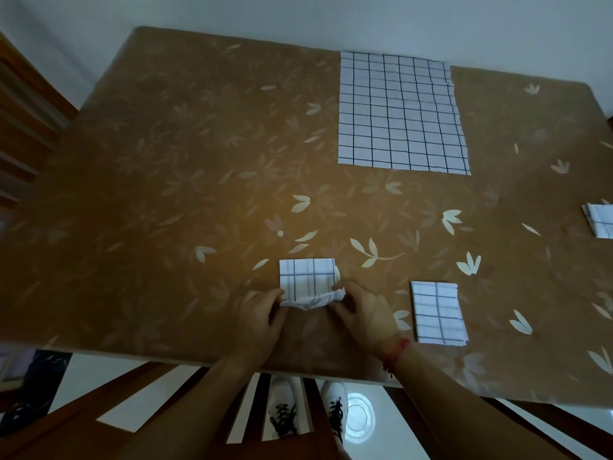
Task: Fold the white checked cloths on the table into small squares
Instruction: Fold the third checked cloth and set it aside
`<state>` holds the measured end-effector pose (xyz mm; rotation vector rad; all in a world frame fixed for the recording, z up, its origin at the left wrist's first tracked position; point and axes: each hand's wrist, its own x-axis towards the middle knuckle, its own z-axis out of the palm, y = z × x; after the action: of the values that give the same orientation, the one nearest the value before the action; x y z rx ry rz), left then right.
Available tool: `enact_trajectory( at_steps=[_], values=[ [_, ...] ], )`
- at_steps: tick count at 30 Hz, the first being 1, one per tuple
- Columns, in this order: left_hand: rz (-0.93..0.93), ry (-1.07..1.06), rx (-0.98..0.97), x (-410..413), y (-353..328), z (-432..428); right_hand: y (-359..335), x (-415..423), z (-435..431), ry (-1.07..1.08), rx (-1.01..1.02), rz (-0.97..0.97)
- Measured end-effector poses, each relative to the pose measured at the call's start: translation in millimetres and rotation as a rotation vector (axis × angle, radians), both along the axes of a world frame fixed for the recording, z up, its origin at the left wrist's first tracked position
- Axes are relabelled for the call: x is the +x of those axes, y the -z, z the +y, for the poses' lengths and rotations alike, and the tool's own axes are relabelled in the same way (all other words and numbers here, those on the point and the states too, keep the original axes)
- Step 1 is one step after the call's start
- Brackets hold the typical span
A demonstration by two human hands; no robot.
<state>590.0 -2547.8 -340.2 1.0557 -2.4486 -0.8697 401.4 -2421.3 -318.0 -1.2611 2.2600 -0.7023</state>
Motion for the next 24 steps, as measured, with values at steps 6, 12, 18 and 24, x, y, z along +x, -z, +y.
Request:
enact_trajectory(
  at_steps=[6,12,18,24],
  values=[
    [-0.042,-0.066,0.056,-16.2,-2.7,-11.4,-2.4,-1.2,-11.3,0.098,0.013,-0.097],
    [-0.149,-0.085,0.007,-20.1,5.7,-18.7,6.2,-2.0,-22.4,0.157,0.057,-0.139],
    [-0.155,-0.018,-0.151,-17.8,8.9,-22.6,6.1,-1.3,-27.9,0.186,0.074,-0.044],
    [-0.193,0.279,-0.368,-18.7,7.7,-31.4,-0.8,15.1,-55.0,-0.124,-0.105,0.332]
  ],
)
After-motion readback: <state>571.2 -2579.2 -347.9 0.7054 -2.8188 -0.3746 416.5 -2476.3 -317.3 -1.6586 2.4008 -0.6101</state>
